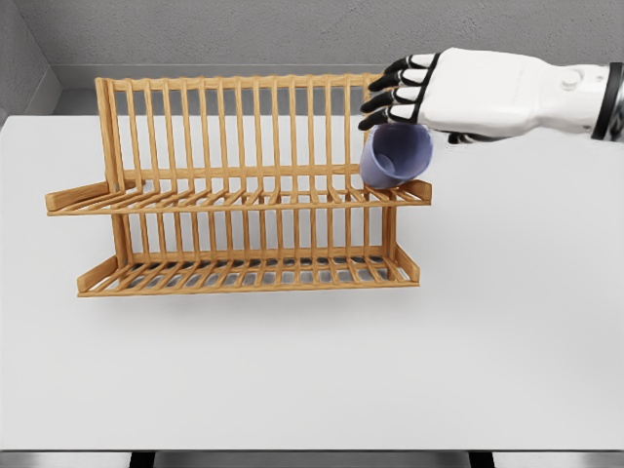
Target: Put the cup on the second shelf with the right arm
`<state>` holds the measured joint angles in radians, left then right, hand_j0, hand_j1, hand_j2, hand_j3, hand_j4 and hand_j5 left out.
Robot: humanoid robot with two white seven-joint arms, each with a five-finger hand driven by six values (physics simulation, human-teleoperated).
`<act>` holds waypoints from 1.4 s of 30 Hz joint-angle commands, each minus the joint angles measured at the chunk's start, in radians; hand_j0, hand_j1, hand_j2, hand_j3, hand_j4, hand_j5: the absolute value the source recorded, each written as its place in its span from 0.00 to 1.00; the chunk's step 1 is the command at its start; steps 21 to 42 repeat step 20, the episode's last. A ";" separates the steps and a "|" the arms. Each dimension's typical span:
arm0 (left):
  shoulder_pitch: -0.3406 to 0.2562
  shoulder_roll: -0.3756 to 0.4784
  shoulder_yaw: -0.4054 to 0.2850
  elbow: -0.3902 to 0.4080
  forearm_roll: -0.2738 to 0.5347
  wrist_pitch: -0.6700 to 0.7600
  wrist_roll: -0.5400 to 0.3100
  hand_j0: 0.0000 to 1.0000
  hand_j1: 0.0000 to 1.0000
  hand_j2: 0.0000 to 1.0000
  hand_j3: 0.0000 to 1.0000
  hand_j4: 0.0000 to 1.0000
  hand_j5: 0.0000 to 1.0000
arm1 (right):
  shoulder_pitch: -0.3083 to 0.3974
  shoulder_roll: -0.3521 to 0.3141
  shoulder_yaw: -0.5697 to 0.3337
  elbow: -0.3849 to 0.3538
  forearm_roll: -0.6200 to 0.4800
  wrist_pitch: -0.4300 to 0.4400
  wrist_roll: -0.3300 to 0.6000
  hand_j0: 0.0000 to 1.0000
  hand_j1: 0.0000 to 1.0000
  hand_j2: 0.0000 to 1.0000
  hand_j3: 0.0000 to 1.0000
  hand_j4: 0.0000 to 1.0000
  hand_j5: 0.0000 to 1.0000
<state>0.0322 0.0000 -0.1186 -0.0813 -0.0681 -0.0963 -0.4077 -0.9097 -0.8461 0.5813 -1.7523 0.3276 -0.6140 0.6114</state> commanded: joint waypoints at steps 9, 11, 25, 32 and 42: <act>0.000 0.000 0.000 0.000 0.001 0.000 0.000 1.00 1.00 1.00 1.00 1.00 1.00 | 0.063 -0.042 -0.205 0.247 -0.002 0.003 -0.001 1.00 1.00 1.00 1.00 1.00 1.00; 0.000 0.000 0.000 0.000 0.001 0.000 0.000 1.00 1.00 1.00 1.00 1.00 1.00 | 0.195 0.005 -0.291 0.252 -0.001 0.003 -0.001 1.00 1.00 1.00 1.00 1.00 1.00; 0.002 0.000 -0.001 0.000 0.001 0.000 0.000 1.00 1.00 1.00 1.00 1.00 1.00 | 0.348 0.139 -0.412 0.251 0.005 0.003 -0.001 1.00 1.00 1.00 1.00 1.00 1.00; 0.002 0.000 -0.001 0.000 0.001 0.000 0.000 1.00 1.00 1.00 1.00 1.00 1.00 | 0.348 0.139 -0.412 0.251 0.005 0.003 -0.001 1.00 1.00 1.00 1.00 1.00 1.00; 0.002 0.000 -0.001 0.000 0.001 0.000 0.000 1.00 1.00 1.00 1.00 1.00 1.00 | 0.348 0.139 -0.412 0.251 0.005 0.003 -0.001 1.00 1.00 1.00 1.00 1.00 1.00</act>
